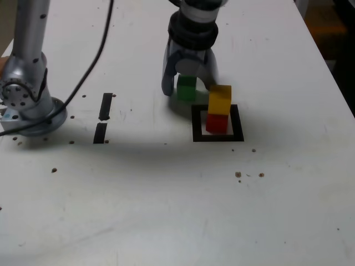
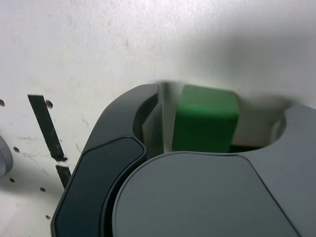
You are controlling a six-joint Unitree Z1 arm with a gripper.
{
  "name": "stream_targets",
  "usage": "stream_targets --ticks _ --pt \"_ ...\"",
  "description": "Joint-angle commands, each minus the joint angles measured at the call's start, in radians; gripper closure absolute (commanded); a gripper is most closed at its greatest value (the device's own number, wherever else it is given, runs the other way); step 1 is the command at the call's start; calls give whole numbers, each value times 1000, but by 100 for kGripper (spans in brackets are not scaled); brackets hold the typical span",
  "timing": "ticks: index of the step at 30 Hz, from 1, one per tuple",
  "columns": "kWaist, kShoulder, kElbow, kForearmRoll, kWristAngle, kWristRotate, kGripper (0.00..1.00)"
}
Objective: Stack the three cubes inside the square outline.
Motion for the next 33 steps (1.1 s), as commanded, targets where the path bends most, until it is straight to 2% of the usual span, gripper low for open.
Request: stream_targets --ticks 1,6,9,12,14,19,22,27,33 --pt "-1 1 -4 3 1 3 20" --pt "-1 -2 5 -7 8 -1 37" --pt "-1 -18 17 -23 11 -7 54" --pt "-1 -44 34 -40 11 -17 76" --pt "-1 -43 36 -41 8 -18 81" --pt "-1 -45 27 -33 1 -5 83" --pt "-3 -88 7 5 9 -3 84" --pt "-32 -200 -81 133 51 -35 86" --pt "-110 -259 -234 294 68 -71 87"
